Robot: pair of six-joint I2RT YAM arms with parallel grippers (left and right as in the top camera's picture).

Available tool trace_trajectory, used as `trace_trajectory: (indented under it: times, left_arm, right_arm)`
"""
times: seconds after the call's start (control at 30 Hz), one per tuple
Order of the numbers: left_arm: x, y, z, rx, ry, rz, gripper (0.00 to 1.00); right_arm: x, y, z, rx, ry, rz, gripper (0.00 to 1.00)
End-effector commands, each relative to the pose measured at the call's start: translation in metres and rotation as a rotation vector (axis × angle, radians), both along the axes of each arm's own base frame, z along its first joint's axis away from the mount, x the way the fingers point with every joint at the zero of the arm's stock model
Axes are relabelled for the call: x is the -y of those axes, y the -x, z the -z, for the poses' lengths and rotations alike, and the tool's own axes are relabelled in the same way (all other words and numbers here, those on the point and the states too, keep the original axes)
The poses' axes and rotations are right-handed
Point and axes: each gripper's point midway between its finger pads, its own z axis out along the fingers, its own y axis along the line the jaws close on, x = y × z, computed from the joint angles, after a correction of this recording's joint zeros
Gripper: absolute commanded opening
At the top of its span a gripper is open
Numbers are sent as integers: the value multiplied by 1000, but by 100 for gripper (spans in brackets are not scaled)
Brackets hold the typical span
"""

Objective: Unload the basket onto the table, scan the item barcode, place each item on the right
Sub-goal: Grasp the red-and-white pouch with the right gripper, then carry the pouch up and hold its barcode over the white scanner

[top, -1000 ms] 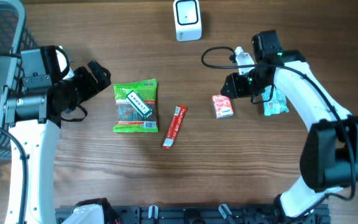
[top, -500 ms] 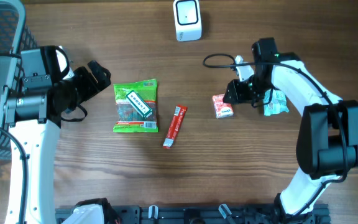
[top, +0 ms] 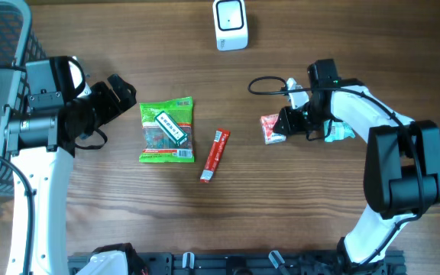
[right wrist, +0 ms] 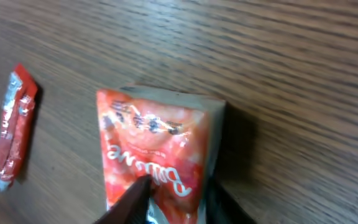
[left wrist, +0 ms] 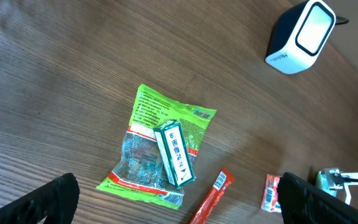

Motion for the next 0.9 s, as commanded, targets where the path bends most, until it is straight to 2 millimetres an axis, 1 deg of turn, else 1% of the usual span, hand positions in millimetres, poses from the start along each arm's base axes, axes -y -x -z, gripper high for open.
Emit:
trace_trajectory:
  times: [0.0, 0.1, 0.17, 0.2, 0.27, 0.3, 0.43, 0.5, 0.57, 0.63, 0.67, 0.7, 0.77, 0.87]
  left_arm:
    - [-3, -3, -4, 13, -11, -2, 100]
    - [-3, -3, -4, 13, -11, -2, 100]
    - [-3, -3, -4, 13, -11, -2, 100]
    - [-3, -3, -4, 13, -11, -2, 100]
    - [-3, -3, -4, 13, -11, -2, 100]
    - [-3, -3, -4, 13, -11, -2, 100]
    - [-3, -3, -4, 13, -11, -2, 100]
    - [-3, -3, -4, 12, -11, -2, 100]
    - [-3, -3, -4, 13, -11, -2, 100]
    - [-3, -3, -4, 13, -11, -2, 100]
    - [-3, -3, -4, 13, -11, -2, 100]
    - [-3, -3, -4, 13, -11, -1, 100]
    - [-3, -3, -4, 13, -11, -2, 100]
    - [-3, -3, -4, 13, -11, -2, 100]
  right_arm:
    - [-6, 4, 1, -18, -52, -7, 9]
    - [-5, -7, -15, 5, -55, 10, 11]
    - [-7, -16, -38, 33, -66, 27, 11]
    - [-7, -20, -54, 60, -67, 25, 10]
    - [-9, -27, -85, 127, -60, 15, 5]
    - [-7, -30, -97, 164, -34, 20, 5]
    - [13, -38, -142, 285, 166, 143, 4]
    - [16, -40, -165, 328, 219, 202, 4]
    - [18, -40, -188, 350, 267, 222, 4]
    - [24, -42, -205, 367, 306, 258, 4]
    - [28, -45, -221, 393, 334, 272, 4]
    - [35, -50, -244, 428, 372, 302, 4]
    - [44, -56, -274, 479, 420, 343, 4]
    - [45, -66, -305, 548, 492, 361, 4]
